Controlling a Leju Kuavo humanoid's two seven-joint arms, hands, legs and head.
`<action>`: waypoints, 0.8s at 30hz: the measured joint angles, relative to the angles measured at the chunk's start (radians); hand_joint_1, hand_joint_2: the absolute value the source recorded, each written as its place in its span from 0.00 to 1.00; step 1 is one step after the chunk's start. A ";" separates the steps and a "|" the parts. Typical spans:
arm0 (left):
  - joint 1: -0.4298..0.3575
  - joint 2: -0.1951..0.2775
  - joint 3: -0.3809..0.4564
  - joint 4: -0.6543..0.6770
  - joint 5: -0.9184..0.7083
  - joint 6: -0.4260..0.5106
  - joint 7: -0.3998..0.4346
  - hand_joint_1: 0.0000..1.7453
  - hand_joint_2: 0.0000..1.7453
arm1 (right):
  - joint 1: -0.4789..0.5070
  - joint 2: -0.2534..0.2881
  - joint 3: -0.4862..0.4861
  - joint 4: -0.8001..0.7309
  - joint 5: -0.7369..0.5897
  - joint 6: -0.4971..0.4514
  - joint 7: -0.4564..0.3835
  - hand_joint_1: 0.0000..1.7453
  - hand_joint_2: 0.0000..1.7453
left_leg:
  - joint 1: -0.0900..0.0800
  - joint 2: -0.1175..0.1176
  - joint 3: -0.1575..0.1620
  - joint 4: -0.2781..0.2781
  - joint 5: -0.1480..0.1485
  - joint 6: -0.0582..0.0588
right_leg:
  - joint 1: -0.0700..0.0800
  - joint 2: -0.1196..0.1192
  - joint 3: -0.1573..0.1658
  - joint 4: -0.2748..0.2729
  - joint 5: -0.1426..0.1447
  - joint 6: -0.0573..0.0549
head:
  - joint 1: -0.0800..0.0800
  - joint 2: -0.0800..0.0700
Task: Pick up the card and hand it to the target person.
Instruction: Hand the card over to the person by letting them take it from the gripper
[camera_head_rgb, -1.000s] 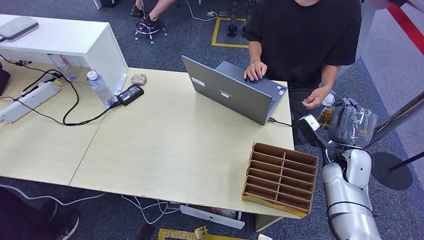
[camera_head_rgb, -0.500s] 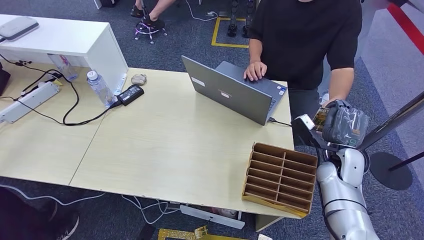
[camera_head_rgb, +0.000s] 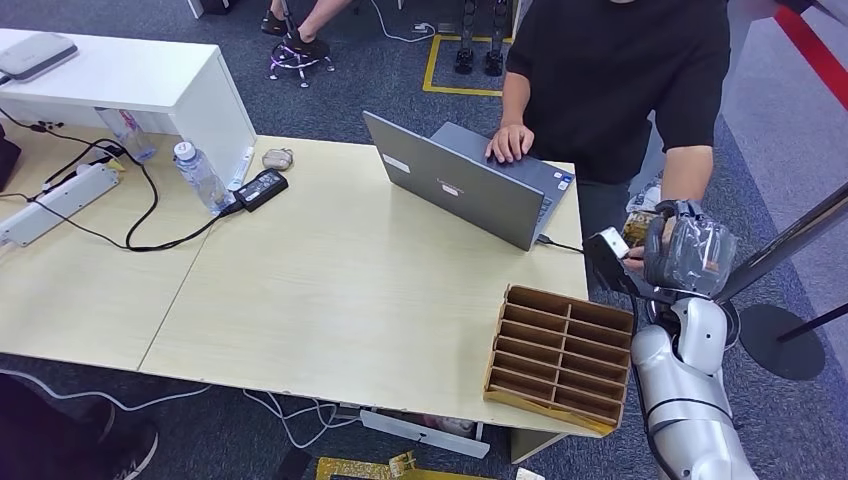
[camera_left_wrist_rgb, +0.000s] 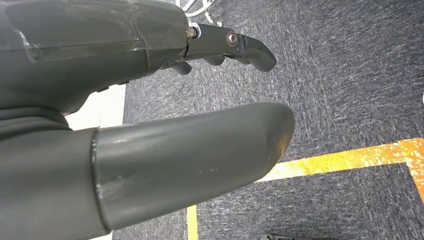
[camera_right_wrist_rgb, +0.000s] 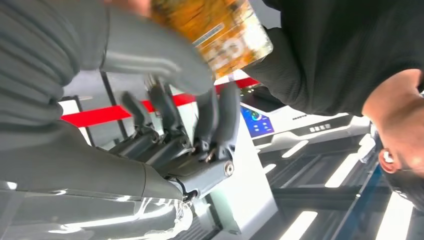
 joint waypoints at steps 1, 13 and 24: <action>0.000 0.000 -0.001 0.000 0.000 0.000 0.000 0.00 0.00 | 0.000 0.000 0.000 0.002 0.000 0.000 0.007 0.00 1.00 | 0.000 0.000 0.000 0.000 0.000 0.000 | 0.000 0.000 0.000 0.000 0.000 0.000 | 0.000 0.000; 0.000 0.002 -0.002 0.000 -0.003 -0.006 0.008 0.00 0.00 | 0.001 0.000 0.001 0.002 -0.067 0.000 -0.033 0.00 1.00 | 0.000 0.000 0.000 0.000 0.000 0.000 | 0.000 0.000 0.000 0.000 0.000 0.000 | 0.000 0.000; 0.000 0.004 -0.002 0.000 0.000 -0.005 0.020 0.00 0.00 | 0.040 0.025 0.025 -0.111 -0.269 0.000 -0.146 0.00 1.00 | 0.000 0.000 0.000 0.000 0.000 0.000 | 0.000 0.000 0.000 0.000 0.000 0.000 | 0.000 0.000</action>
